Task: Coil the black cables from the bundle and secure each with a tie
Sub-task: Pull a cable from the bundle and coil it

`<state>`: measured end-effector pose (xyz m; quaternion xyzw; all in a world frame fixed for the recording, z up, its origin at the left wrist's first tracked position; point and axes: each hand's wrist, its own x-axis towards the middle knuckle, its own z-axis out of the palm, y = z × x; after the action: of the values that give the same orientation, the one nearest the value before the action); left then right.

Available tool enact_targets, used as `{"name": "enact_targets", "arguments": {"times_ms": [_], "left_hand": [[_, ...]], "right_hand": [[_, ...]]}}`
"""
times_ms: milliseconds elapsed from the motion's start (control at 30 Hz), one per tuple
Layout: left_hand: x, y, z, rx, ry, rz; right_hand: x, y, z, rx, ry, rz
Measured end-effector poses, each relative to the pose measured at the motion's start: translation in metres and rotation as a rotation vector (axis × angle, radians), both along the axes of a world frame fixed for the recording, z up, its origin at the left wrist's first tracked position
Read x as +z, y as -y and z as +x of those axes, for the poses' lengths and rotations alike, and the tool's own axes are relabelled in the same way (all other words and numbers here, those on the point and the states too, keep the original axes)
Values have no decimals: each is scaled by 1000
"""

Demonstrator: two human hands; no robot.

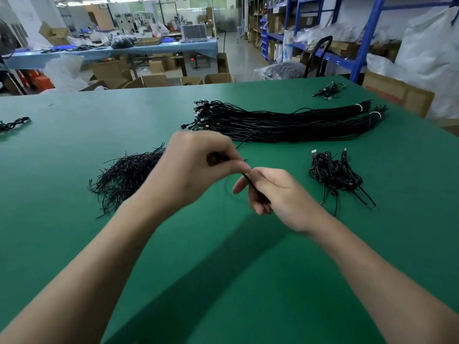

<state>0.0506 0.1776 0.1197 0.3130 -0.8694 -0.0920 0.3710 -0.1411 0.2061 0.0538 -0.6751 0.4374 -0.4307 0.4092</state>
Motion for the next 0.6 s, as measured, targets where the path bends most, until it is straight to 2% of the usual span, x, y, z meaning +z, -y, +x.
{"name": "enact_targets", "arguments": {"times_ms": [167,300,433,600], "left_hand": [[-10,20,-4,-78,-219,234],[-43,28,-22,-107,-459,399],[-72,16,-41,-80,-503,459],[-92,4,-50,49,-296,428]], "right_hand": [[2,-10,-1,303,283,223],[8,-17,-1,428,546,286],[18,-13,0,298,751,228],[18,-3,1,35,706,155]]}}
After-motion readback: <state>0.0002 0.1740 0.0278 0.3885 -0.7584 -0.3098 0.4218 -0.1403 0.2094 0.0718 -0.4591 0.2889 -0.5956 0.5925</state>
